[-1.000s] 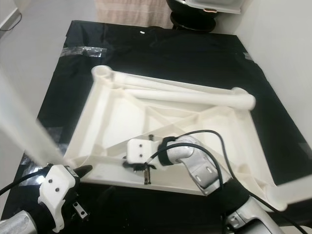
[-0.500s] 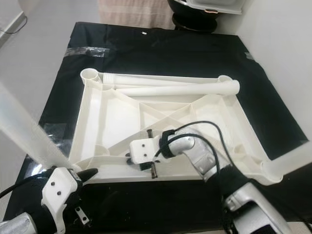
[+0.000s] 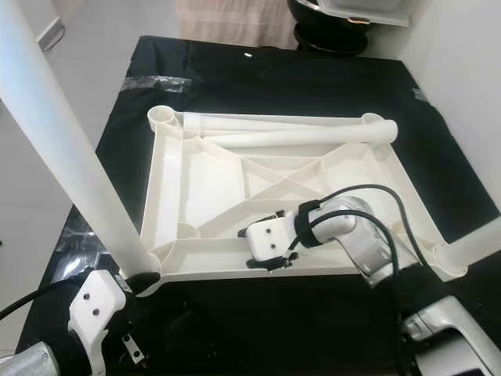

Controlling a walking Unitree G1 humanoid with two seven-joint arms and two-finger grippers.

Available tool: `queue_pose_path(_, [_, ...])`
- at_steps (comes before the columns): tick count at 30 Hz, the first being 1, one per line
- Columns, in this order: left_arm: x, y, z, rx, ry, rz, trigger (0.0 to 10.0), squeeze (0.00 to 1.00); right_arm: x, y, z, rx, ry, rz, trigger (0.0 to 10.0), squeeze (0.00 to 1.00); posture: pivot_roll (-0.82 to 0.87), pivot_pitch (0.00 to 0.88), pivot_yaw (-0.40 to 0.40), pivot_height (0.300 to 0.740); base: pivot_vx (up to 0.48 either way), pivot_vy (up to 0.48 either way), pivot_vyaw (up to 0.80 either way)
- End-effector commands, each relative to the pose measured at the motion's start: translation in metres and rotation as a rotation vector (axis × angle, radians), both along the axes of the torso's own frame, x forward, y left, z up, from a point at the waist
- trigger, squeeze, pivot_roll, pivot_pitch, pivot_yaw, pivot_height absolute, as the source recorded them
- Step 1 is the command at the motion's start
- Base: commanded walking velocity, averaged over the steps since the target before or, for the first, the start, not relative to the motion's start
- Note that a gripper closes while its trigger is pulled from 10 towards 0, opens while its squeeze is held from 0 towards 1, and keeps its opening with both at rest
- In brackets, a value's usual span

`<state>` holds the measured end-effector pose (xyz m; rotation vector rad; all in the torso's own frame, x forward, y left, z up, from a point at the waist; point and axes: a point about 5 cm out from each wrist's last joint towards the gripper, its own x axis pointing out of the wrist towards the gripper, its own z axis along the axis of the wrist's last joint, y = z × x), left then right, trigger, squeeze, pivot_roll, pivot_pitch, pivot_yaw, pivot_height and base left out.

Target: Building children table

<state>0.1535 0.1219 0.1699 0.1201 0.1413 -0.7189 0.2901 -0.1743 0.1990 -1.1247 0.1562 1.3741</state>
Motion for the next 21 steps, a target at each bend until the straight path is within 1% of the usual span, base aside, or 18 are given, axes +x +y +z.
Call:
queue_pose_path(1, [0.005, 0.005, 0.001, -0.014, -0.016, 0.064, 10.0, 0.0, -0.022, -0.008, -0.009, 0.034, 0.172, -0.006, 10.0, 1.0, 0.07, 0.19, -0.094, 0.74, 0.0, 0.0, 0.0])
queue_pose_path(2, [0.006, 0.006, 0.001, -0.028, -0.022, 0.077, 10.0, 0.0, -0.027, -0.009, -0.008, 0.086, 0.198, -0.03, 10.0, 1.0, 0.07, 0.19, -0.094, 0.74, 0.0, 0.0, 0.0])
queue_pose_path(3, [0.009, 0.008, 0.002, -0.048, -0.032, 0.098, 10.0, 0.0, -0.028, -0.01, -0.005, 0.161, 0.2, -0.067, 10.0, 1.0, 0.06, 0.185, -0.09, 0.74, 0.0, 0.0, 0.0])
queue_pose_path(4, [0.01, 0.009, 0.003, -0.062, -0.039, 0.113, 10.0, 0.0, -0.029, -0.01, -0.004, 0.211, 0.199, -0.093, 10.0, 1.0, 0.06, 0.185, -0.09, 0.74, 0.0, 0.0, 0.0])
queue_pose_path(5, [0.01, 0.009, 0.003, -0.062, -0.039, 0.113, 10.0, 0.0, -0.029, -0.01, -0.004, 0.211, 0.199, -0.093, 10.0, 1.0, 0.06, 0.185, -0.09, 0.74, 0.0, 0.0, 0.0])
queue_pose_path(6, [0.014, 0.012, 0.002, -0.073, -0.043, 0.143, 10.0, 0.0, -0.028, -0.011, -0.003, 0.279, 0.187, -0.137, 10.0, 1.0, 0.05, 0.179, -0.089, 0.74, 0.0, 0.0, 0.0])
queue_pose_path(7, [0.019, 0.015, -0.001, -0.1, -0.029, 0.18, 10.0, 0.0, -0.025, -0.01, -0.001, 0.388, 0.144, -0.195, 10.0, 1.0, 0.04, 0.171, -0.086, 0.74, 0.0, 0.0, 0.0])
queue_pose_path(8, [0.019, 0.015, -0.001, -0.1, -0.029, 0.18, 10.0, 0.0, -0.025, -0.01, -0.001, 0.388, 0.144, -0.195, 10.0, 1.0, 0.04, 0.171, -0.086, 0.74, 0.0, 0.0, 0.0])
queue_pose_path(10, [0.026, 0.019, -0.006, -0.113, -0.022, 0.236, 10.0, 0.0, -0.02, -0.012, -0.003, 0.552, 0.106, -0.335, 10.0, 1.0, 0.03, 0.167, -0.083, 0.74, 0.0, 0.0, 0.0])
queue_pose_path(11, [0.026, 0.019, -0.006, -0.113, -0.022, 0.236, 10.0, 0.0, -0.02, -0.012, -0.003, 0.552, 0.106, -0.335, 10.0, 1.0, 0.03, 0.167, -0.083, 0.74, 0.0, 0.0, 0.0])
queue_pose_path(12, [0.028, 0.02, -0.009, -0.12, -0.008, 0.244, 10.0, 0.0, -0.018, -0.014, -0.005, 0.628, 0.08, -0.41, 10.0, 1.0, 0.03, 0.162, -0.08, 0.74, 0.0, 0.0, 0.0])
queue_pose_path(13, [0.028, 0.019, -0.012, -0.118, 0.003, 0.237, 10.0, 0.0, -0.018, -0.016, -0.008, 0.683, 0.077, -0.464, 10.0, 0.81, 0.02, 0.158, -0.078, 0.74, 0.0, 0.0, 0.0])
queue_pose_path(14, [0.028, 0.019, -0.012, -0.118, 0.003, 0.237, 10.0, 0.0, -0.018, -0.016, -0.008, 0.683, 0.077, -0.464, 10.0, 0.81, 0.02, 0.158, -0.078, 0.74, 0.0, 0.0, 0.0])
queue_pose_path(15, [0.028, 0.018, -0.013, -0.117, 0.012, 0.23, 10.0, 0.0, -0.019, -0.016, -0.01, 0.716, 0.074, -0.495, 10.0, 0.81, 0.02, 0.157, -0.075, 0.74, 0.0, 0.0, 0.0])
queue_pose_path(16, [0.027, 0.016, -0.015, -0.12, 0.021, 0.213, 10.0, 0.0, -0.022, -0.018, -0.015, 0.717, 0.083, -0.517, 10.0, 0.0, 0.02, 0.154, -0.073, 0.74, 0.0, 0.0, 0.0])
queue_pose_path(19, [0.024, 0.011, -0.015, -0.126, 0.037, 0.167, 10.0, 0.0, -0.027, -0.02, -0.02, 0.692, 0.1, -0.533, 10.0, 0.0, 0.02, 0.149, -0.072, 0.74, 0.0, 0.0, 0.0])
queue_pose_path(21, [0.014, -0.001, -0.015, -0.166, 0.092, 0.049, 10.0, 0.0, -0.026, -0.019, -0.021, 0.727, 0.104, -0.573, 10.0, 0.0, 0.02, 0.14, -0.077, 0.74, 0.0, 0.0, 0.0])
